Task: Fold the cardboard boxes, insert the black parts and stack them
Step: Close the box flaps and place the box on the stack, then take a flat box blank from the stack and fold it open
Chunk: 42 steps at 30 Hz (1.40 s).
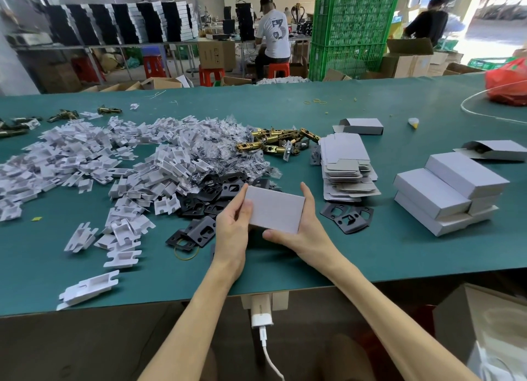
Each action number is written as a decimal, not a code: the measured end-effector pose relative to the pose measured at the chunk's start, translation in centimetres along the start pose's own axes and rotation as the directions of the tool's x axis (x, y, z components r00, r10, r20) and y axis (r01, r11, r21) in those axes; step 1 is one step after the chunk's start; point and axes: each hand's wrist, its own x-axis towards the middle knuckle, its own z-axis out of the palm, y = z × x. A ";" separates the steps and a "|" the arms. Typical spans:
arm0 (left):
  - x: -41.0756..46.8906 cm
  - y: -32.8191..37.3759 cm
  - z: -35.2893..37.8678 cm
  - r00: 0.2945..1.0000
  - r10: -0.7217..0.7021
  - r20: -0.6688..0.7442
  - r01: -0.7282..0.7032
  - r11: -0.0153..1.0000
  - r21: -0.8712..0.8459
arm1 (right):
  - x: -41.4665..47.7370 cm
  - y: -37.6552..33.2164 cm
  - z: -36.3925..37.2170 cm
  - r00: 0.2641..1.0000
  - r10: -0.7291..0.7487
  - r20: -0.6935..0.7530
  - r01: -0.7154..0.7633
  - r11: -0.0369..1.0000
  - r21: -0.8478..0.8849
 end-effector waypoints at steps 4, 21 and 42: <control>0.0 0.1 0.1 1.000 0.014 0.020 -0.015 1.000 0.013 | 0.2 0.5 0.0 0.999 -0.022 -0.031 0.020 0.996 -0.082; -1.2 1.5 0.7 0.978 -0.018 0.206 0.017 1.000 0.003 | -2.5 -2.7 -4.9 0.928 -0.361 -0.093 0.224 0.739 -0.635; -1.0 0.9 0.5 0.973 -0.021 0.231 0.003 0.997 0.078 | -0.1 0.2 -21.2 0.860 -0.194 -0.472 -0.439 0.188 -0.878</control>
